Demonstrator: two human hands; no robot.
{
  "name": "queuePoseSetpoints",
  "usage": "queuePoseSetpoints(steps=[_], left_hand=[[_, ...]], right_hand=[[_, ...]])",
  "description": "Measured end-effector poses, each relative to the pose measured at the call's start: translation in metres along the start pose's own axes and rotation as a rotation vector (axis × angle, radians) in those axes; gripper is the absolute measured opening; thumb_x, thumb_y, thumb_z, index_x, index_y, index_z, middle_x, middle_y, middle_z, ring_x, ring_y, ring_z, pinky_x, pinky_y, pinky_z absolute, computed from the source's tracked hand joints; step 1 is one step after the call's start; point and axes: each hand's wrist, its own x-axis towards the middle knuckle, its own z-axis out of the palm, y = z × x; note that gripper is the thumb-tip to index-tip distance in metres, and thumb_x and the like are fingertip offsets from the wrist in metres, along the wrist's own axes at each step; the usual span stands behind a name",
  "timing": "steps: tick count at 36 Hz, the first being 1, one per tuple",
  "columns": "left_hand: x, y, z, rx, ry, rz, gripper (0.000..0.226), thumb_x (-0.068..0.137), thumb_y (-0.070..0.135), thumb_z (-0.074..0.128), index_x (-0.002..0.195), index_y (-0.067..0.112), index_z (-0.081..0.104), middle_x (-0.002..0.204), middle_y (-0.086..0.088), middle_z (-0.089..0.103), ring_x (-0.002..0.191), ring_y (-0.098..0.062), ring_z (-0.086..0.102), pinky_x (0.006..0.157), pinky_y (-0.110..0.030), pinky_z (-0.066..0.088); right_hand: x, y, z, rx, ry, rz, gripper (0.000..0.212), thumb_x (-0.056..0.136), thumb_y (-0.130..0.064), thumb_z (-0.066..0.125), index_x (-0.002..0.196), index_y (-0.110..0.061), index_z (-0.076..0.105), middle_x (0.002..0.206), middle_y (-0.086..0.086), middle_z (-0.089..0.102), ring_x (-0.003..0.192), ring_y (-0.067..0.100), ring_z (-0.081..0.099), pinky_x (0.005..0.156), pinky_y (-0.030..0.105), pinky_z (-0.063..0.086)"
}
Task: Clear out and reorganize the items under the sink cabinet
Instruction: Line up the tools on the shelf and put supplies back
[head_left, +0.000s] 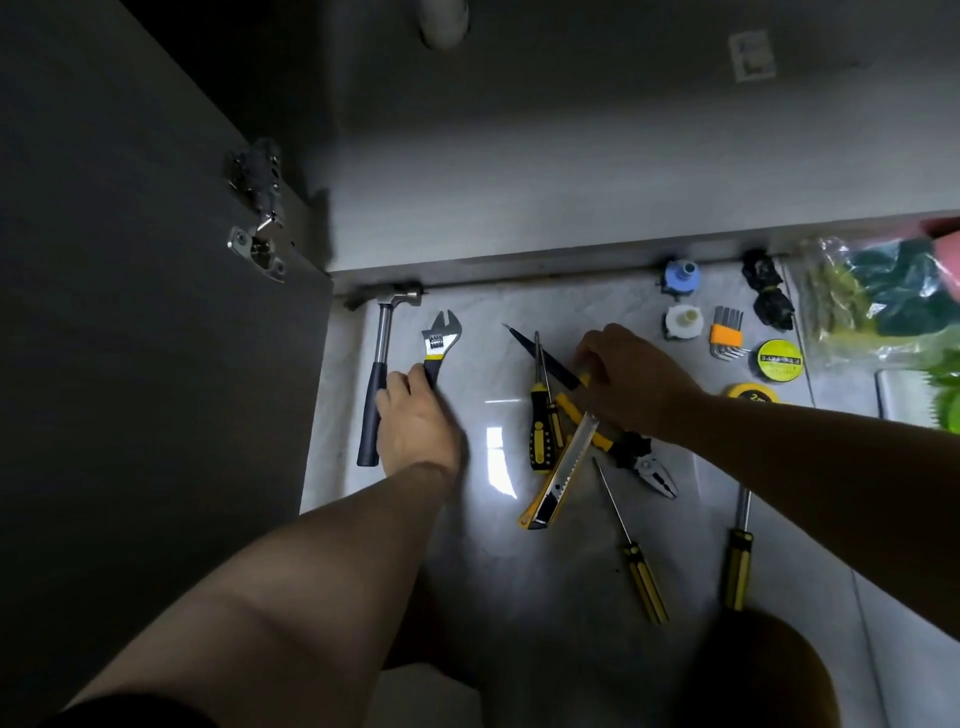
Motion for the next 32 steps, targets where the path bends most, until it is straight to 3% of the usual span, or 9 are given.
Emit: queuePoseSetpoints(steps=[3,6,11,12,19,24,29,32], left_hand=[[-0.001,0.003,-0.004,0.007,0.007,-0.046,0.046,0.084,0.000,0.058,0.127,0.016,0.050,0.129,-0.007,0.044,0.121,-0.029,0.042,0.082,-0.041,0.046],[-0.001,0.005,-0.003,0.012,0.025,-0.089,0.046,0.084,-0.002,0.054,0.126,0.017,0.051,0.128,-0.007,0.043,0.124,-0.028,0.042,0.073,-0.041,0.046],[0.003,0.005,-0.001,0.018,0.051,-0.138,0.040,0.087,-0.001,0.050,0.123,0.015,0.051,0.127,-0.010,0.045,0.121,-0.031,0.045,0.075,-0.042,0.048],[0.004,0.004,0.000,0.024,0.048,-0.141,0.040,0.086,0.000,0.050,0.123,0.015,0.051,0.127,-0.010,0.045,0.120,-0.031,0.045,0.076,-0.043,0.048],[0.005,-0.004,0.004,0.028,0.037,-0.116,0.053,0.084,0.002,0.052,0.135,0.017,0.048,0.130,-0.008,0.044,0.122,-0.030,0.042,0.076,-0.042,0.049],[0.005,-0.005,0.002,0.018,0.044,-0.118,0.048,0.085,0.003,0.051,0.131,0.016,0.052,0.129,-0.009,0.045,0.120,-0.031,0.043,0.090,-0.043,0.049],[-0.002,-0.006,-0.003,0.010,0.226,-0.136,0.027,0.088,0.020,0.057,0.115,0.025,0.060,0.122,-0.010,0.046,0.112,-0.032,0.045,0.090,-0.045,0.038],[0.004,-0.012,-0.008,-0.004,0.146,-0.281,0.060,0.083,0.014,0.062,0.136,0.036,0.043,0.133,-0.009,0.040,0.124,-0.031,0.040,0.094,-0.048,0.039]], right_hand=[[-0.003,0.012,-0.002,-0.132,-0.023,-0.067,0.018,0.090,-0.022,0.063,0.104,-0.020,0.052,0.100,-0.003,0.046,0.076,0.008,0.044,0.064,0.028,0.041],[-0.007,0.024,0.001,-0.254,-0.046,-0.047,0.019,0.090,-0.027,0.057,0.106,-0.020,0.049,0.107,0.003,0.049,0.080,0.013,0.046,0.066,0.035,0.046],[-0.019,0.042,0.004,-0.341,-0.168,0.001,0.067,0.074,-0.072,0.052,0.118,-0.024,0.034,0.099,-0.004,0.043,0.077,0.011,0.047,0.060,0.034,0.048],[-0.022,0.044,0.005,-0.346,-0.195,0.015,0.071,0.072,-0.074,0.052,0.119,-0.025,0.032,0.099,-0.004,0.045,0.078,0.011,0.047,0.062,0.035,0.050],[-0.026,0.036,0.012,-0.332,-0.225,0.066,0.049,0.085,-0.054,0.063,0.120,-0.022,0.055,0.116,0.003,0.059,0.104,0.026,0.062,0.084,0.043,0.055],[-0.017,0.025,0.007,-0.359,-0.235,0.062,0.045,0.095,-0.056,0.053,0.116,-0.016,0.054,0.102,0.007,0.065,0.091,0.027,0.064,0.075,0.035,0.049],[-0.011,0.023,-0.013,-0.370,-0.227,0.105,0.038,0.094,-0.047,0.059,0.117,-0.019,0.049,0.091,0.003,0.059,0.086,0.028,0.063,0.074,0.041,0.055],[-0.008,0.028,-0.023,-0.405,-0.171,0.126,0.032,0.096,-0.046,0.055,0.115,-0.021,0.046,0.076,-0.004,0.047,0.072,0.022,0.055,0.065,0.037,0.050]])
